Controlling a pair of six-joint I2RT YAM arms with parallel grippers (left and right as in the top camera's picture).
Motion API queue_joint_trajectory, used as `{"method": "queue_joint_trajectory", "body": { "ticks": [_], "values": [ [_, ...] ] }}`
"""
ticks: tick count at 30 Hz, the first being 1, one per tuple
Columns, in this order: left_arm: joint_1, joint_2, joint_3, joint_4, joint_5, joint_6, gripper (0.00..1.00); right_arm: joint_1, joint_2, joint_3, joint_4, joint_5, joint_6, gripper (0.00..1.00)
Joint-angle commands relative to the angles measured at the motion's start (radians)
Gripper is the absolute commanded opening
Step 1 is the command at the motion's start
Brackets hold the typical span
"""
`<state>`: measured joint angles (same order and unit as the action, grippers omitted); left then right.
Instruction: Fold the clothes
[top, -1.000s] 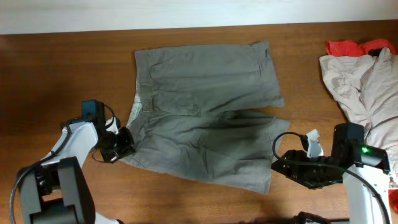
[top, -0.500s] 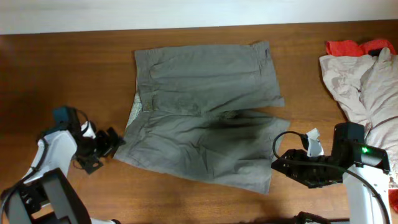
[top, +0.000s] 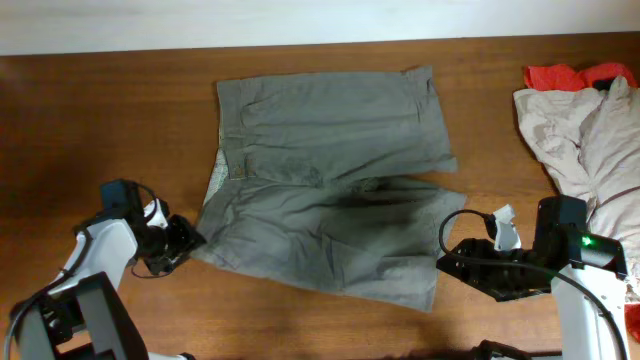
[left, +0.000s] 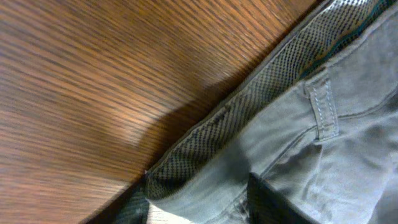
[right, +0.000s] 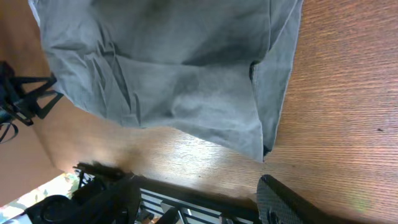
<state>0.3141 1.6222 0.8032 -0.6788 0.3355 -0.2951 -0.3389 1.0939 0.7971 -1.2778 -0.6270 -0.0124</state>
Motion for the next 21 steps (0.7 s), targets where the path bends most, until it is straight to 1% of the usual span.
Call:
{"method": "queue_joint_trajectory", "body": {
  "ticks": [1,2,3,4,9,12,14,21],
  "values": [
    [-0.024,0.001,-0.013,0.014,0.055,0.005,0.25,-0.001,-0.005,-0.004,0.000,-0.016,-0.016,0.65],
    [-0.025,0.001,-0.011,0.014,0.066,0.005,0.11,-0.001,-0.005,-0.004,0.000,-0.016,-0.016,0.65],
    [-0.024,0.000,-0.008,0.013,0.076,0.005,0.02,-0.001,-0.005,-0.004,0.000,-0.016,-0.016,0.65],
    [-0.024,-0.003,-0.004,0.011,0.085,0.005,0.00,-0.001,-0.005,-0.004,0.000,-0.016,-0.016,0.65],
    [-0.024,-0.049,0.050,-0.060,0.105,0.026,0.00,-0.001,-0.005,-0.004,-0.005,-0.014,-0.016,0.64],
    [-0.024,-0.106,0.103,-0.117,0.105,0.058,0.01,-0.001,-0.005,-0.004,-0.008,-0.008,-0.006,0.64],
    [-0.024,-0.155,0.132,-0.143,0.105,0.058,0.01,-0.001,-0.005,-0.004,-0.005,-0.008,0.010,0.64],
    [-0.024,-0.314,0.152,-0.171,0.102,0.058,0.00,-0.001,0.029,-0.004,0.058,0.044,0.161,0.65]
  ]
}}
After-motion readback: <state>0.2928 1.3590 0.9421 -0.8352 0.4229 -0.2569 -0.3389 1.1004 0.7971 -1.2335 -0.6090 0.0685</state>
